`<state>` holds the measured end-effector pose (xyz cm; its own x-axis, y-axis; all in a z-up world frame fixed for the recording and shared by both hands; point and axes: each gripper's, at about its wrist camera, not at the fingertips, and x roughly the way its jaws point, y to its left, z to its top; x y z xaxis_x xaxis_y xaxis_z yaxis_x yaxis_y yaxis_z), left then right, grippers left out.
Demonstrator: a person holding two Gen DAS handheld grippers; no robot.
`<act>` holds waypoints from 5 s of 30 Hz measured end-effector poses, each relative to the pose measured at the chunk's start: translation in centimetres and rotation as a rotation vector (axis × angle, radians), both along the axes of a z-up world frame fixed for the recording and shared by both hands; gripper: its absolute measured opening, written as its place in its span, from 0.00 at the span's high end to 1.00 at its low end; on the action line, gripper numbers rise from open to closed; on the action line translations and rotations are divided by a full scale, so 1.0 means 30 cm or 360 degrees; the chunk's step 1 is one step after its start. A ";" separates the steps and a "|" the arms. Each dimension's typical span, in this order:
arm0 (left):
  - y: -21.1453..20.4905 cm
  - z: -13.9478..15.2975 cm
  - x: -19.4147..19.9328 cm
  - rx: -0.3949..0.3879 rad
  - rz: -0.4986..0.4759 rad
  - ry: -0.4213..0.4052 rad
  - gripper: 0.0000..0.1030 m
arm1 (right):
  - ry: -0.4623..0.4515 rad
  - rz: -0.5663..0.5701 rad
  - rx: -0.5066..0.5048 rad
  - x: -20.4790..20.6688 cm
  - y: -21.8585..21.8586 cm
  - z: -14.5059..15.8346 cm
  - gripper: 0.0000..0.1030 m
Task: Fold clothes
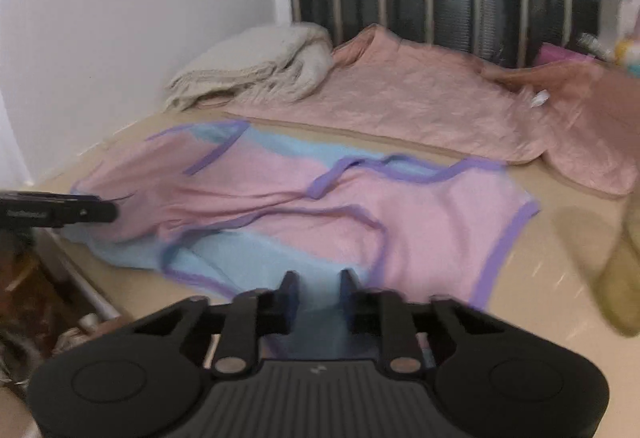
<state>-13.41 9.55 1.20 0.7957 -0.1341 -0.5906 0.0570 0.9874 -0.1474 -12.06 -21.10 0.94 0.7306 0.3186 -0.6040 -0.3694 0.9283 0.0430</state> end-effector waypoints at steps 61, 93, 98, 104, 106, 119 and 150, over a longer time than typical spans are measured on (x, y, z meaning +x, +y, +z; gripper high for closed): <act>0.109 0.011 -0.019 -0.0199 -0.0192 0.0101 0.79 | 0.0147 0.0270 0.0176 -0.052 -0.082 0.029 0.86; 0.078 0.006 0.763 -0.0838 0.0229 0.0481 0.67 | 0.0457 -0.0152 0.0679 0.678 -0.025 0.019 0.87; 0.084 0.016 0.725 -0.0872 0.0239 0.0371 0.97 | 0.0277 -0.0137 0.0704 0.664 -0.012 0.043 0.99; 0.101 0.054 0.715 -0.0849 0.0213 0.0317 0.43 | 0.0180 -0.0094 0.0547 0.618 -0.021 0.093 0.83; 0.078 0.043 0.741 -0.0832 0.0207 0.0361 0.43 | 0.0265 -0.0134 0.0470 0.633 -0.016 0.073 0.81; 0.039 -0.006 0.742 -0.0872 0.0168 0.0286 0.96 | 0.0115 -0.0082 0.0021 0.616 0.136 0.020 0.98; 0.004 0.041 0.440 -0.0523 -0.0097 0.0246 0.67 | 0.0059 -0.0076 0.0276 0.496 0.000 0.077 0.65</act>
<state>-0.22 9.65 2.44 0.6853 -0.3810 -0.6207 0.0668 0.8815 -0.4674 2.83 -21.10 3.26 0.7255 0.3857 -0.5700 -0.3202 0.9223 0.2165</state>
